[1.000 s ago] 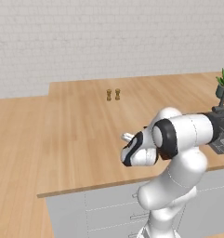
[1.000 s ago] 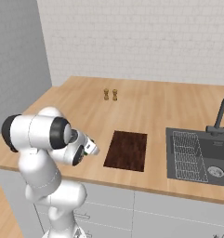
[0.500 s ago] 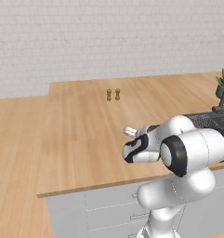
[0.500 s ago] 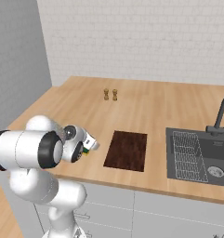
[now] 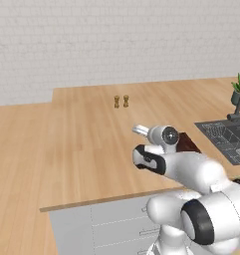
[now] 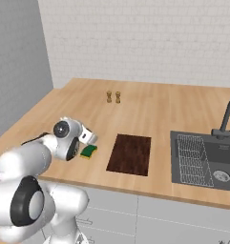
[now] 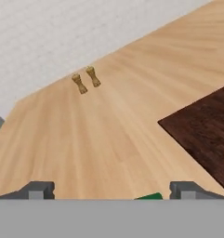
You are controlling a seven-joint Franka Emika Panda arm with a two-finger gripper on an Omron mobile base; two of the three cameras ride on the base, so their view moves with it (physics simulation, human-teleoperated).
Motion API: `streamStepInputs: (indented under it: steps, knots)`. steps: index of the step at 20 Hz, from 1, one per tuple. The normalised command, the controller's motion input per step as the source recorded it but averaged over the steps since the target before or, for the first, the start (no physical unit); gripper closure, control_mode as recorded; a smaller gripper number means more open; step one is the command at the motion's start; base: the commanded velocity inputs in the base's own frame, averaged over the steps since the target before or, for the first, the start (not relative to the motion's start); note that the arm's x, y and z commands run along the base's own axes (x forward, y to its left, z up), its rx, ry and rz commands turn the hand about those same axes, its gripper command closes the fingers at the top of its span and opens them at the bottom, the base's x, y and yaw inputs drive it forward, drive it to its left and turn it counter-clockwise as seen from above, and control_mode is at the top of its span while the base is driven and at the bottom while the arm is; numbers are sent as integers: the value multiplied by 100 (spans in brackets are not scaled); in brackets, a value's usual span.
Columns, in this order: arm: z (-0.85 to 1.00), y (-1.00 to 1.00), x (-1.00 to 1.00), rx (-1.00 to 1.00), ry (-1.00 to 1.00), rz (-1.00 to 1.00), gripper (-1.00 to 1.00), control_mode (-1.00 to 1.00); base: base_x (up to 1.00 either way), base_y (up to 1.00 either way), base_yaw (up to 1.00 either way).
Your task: Pick up the sponge from the counter and clean the cutting board by briefly scrubbing or pressing down on the cutting board. Once finished, release the sponge.
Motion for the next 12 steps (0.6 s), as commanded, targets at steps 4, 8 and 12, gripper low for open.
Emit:
streamStepInputs:
  steps: [4, 8, 12]
  knots:
    - [82, 0, -77, 0, -16, 0, -100, -100, 0, 0, 0]
    - [60, 0, -95, 0, -15, 0, -100, -100, 0, 0, 0]
    - [28, 0, -100, 0, -3, 1, -100, -100, 0, 0, 0]
